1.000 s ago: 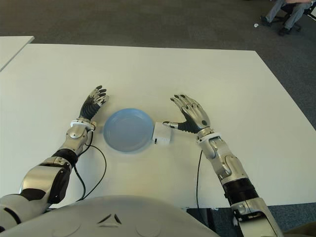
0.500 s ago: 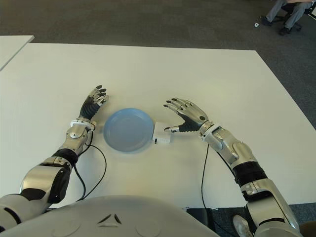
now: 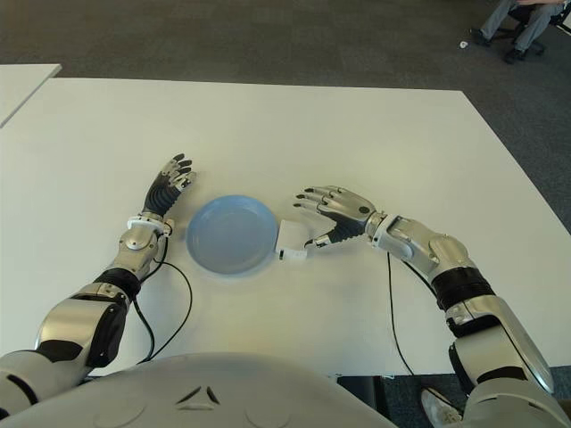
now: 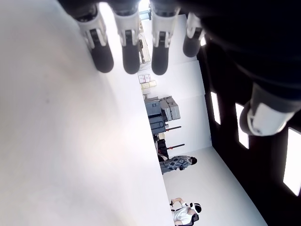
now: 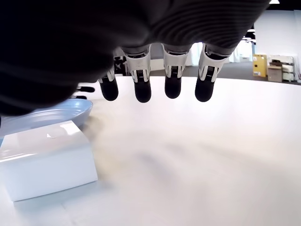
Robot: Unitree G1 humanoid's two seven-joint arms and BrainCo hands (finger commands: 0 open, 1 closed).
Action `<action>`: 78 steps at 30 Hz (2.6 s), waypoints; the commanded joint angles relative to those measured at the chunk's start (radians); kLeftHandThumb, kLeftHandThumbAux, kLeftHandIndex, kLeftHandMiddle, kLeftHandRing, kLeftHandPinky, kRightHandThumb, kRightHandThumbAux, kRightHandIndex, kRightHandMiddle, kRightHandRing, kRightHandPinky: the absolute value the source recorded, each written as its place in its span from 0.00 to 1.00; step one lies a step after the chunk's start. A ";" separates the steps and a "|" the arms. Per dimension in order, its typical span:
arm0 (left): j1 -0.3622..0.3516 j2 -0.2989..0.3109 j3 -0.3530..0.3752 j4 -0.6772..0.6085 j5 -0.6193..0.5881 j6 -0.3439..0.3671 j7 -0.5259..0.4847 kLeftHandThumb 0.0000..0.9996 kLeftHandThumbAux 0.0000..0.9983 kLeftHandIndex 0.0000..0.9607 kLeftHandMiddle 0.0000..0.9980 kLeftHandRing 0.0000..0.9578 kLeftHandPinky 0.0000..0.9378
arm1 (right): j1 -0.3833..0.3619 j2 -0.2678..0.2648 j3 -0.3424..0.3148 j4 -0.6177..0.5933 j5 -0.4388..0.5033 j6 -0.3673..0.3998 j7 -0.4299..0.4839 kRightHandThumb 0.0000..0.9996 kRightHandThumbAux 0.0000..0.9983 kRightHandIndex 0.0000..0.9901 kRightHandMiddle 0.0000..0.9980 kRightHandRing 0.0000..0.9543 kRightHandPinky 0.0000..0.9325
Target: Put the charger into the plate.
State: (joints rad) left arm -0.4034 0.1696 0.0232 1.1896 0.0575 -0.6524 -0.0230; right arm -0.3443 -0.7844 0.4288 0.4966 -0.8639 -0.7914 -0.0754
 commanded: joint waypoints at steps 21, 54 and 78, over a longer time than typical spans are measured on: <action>0.069 -0.026 -0.023 0.053 0.029 0.055 -0.023 0.00 0.47 0.02 0.16 0.16 0.15 | 0.032 -0.006 -0.004 -0.044 0.033 0.018 0.073 0.19 0.15 0.00 0.00 0.00 0.00; 0.060 -0.032 -0.019 0.064 0.024 0.061 -0.030 0.00 0.46 0.03 0.16 0.16 0.14 | 0.223 0.031 -0.092 -0.278 0.077 0.235 0.118 0.24 0.10 0.00 0.00 0.00 0.00; 0.059 -0.035 -0.024 0.061 0.030 0.064 -0.018 0.00 0.47 0.03 0.15 0.14 0.12 | 0.372 0.086 -0.152 -0.427 0.123 0.379 0.136 0.26 0.10 0.00 0.00 0.00 0.00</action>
State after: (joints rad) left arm -0.3995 0.1657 0.0209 1.1914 0.0586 -0.6729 -0.0226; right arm 0.0115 -0.7048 0.2848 0.0761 -0.7449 -0.4287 0.0513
